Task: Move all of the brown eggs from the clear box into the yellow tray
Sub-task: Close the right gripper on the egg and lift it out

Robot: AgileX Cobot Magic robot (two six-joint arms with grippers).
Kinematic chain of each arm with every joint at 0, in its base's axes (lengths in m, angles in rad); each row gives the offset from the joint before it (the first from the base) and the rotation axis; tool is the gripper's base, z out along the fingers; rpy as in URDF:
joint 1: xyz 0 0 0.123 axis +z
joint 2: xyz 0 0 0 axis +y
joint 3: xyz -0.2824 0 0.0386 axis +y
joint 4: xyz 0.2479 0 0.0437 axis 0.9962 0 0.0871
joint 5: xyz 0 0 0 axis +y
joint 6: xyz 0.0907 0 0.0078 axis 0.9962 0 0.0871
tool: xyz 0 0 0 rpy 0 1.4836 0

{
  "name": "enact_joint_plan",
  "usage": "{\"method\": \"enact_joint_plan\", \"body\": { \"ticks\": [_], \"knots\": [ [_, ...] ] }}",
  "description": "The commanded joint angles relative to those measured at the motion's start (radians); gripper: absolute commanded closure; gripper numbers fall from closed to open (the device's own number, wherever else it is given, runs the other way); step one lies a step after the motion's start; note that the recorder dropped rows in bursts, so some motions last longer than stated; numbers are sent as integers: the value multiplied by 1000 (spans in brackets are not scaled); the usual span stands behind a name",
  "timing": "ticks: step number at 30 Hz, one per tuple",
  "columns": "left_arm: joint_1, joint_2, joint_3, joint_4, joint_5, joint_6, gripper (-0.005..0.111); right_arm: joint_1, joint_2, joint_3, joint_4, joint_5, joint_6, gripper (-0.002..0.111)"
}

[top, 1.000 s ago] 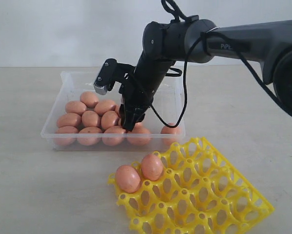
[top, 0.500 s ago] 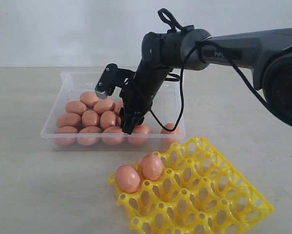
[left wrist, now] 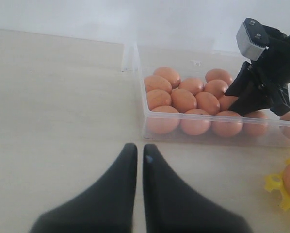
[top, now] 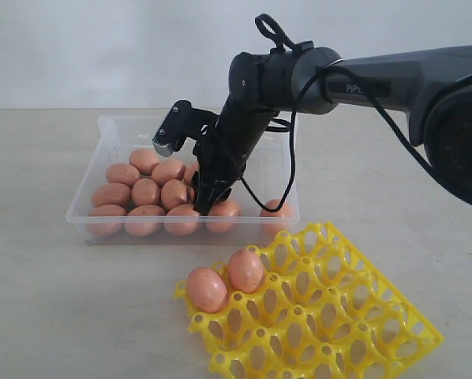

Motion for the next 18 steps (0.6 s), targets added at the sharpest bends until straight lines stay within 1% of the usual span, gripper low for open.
{"method": "enact_joint_plan", "body": {
  "ticks": [1, 10, 18],
  "knots": [
    [-2, 4, 4, 4, -9, 4, 103, 1, -29, 0, -15, 2, 12, 108],
    [-2, 4, 4, 4, -9, 4, 103, 1, -82, 2, -24, 134, 111, 108],
    [-2, 4, 4, 4, -9, 4, 103, 1, -82, 2, 4, 36, 227, 108]
  ]
}}
